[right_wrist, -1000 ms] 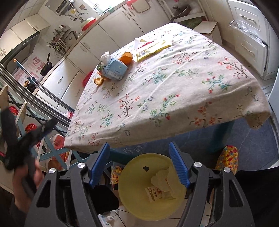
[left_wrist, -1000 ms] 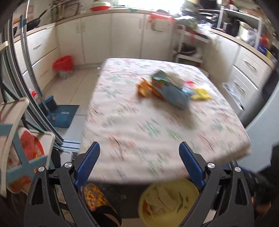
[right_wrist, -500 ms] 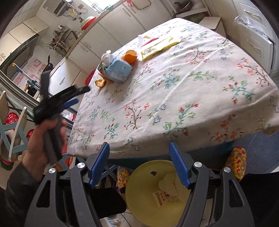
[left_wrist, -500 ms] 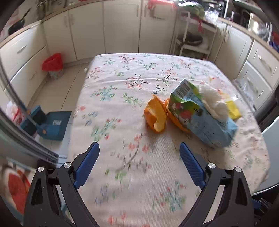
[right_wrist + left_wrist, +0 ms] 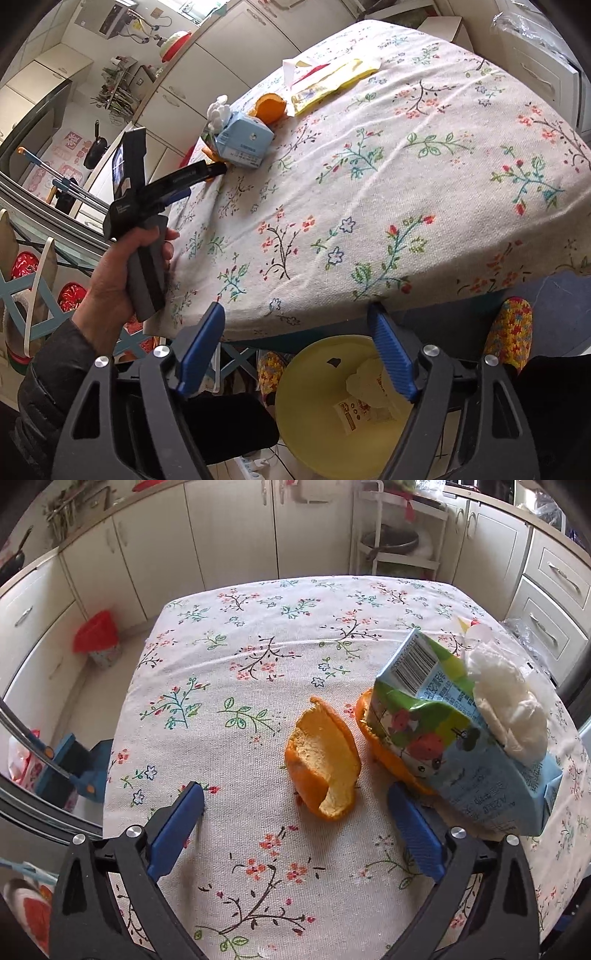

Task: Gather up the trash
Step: 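Reach the left tool to the second orange peel beside the snack bag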

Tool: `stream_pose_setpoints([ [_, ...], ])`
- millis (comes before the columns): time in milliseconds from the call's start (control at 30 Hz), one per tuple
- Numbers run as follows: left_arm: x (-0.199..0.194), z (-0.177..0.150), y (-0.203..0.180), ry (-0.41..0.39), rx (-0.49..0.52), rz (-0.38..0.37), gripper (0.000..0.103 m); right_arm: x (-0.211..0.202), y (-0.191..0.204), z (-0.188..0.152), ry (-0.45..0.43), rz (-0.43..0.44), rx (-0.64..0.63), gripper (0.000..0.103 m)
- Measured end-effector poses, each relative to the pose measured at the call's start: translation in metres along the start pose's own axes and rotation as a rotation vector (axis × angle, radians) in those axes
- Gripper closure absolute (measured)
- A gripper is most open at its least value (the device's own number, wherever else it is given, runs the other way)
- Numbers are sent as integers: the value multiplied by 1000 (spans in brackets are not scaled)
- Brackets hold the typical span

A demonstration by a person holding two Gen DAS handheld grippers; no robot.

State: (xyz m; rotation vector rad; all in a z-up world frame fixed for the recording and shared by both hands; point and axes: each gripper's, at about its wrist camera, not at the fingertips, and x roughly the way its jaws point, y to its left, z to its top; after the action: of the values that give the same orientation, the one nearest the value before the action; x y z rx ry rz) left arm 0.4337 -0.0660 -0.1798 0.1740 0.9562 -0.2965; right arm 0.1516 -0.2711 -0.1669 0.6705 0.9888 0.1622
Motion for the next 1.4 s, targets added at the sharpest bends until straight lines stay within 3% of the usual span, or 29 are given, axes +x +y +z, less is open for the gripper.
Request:
stream_pose_setpoints([
  [733, 1, 0, 0, 2, -2, -3, 7, 9, 6, -17, 63, -11, -11, 26],
  [1000, 1, 0, 0, 2, -2, -3, 7, 6, -1, -19, 51, -60, -14, 26],
  [1400, 1, 0, 0, 2, -2, -3, 7, 3, 3, -18, 36, -56, -24, 26],
])
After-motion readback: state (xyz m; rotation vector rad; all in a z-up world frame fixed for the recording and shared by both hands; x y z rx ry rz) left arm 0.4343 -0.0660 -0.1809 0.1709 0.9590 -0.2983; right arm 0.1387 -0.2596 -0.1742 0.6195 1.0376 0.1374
